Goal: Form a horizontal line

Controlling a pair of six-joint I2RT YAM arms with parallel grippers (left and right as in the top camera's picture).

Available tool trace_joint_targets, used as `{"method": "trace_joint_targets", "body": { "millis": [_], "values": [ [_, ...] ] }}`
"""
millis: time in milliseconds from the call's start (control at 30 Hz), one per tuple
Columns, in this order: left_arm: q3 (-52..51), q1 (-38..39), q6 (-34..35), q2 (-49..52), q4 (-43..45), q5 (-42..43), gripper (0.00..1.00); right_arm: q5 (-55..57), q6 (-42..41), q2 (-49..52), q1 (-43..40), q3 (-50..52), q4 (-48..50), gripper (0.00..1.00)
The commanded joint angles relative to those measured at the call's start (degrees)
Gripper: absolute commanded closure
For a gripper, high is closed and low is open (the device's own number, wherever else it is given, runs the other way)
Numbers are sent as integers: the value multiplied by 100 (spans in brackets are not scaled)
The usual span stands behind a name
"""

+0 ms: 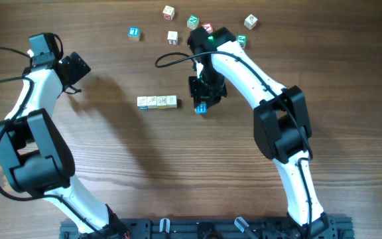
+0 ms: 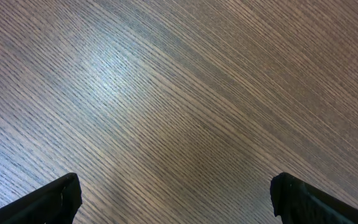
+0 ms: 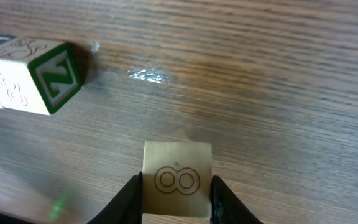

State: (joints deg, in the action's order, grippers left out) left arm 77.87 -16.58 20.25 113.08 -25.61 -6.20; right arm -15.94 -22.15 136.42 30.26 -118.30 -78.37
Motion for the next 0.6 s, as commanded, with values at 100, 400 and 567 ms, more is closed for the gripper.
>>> {"method": "trace_joint_targets", "body": {
  "millis": [100, 400, 567],
  "values": [
    [2, -17, -28, 39, 13, -55, 0, 260, -39, 101, 76, -13, 127, 87],
    [2, -15, -28, 39, 13, -55, 0, 494, -55, 101, 76, -13, 271, 84],
    [2, -15, -28, 39, 13, -55, 0, 503, -52, 101, 76, -13, 407, 80]
  ]
}}
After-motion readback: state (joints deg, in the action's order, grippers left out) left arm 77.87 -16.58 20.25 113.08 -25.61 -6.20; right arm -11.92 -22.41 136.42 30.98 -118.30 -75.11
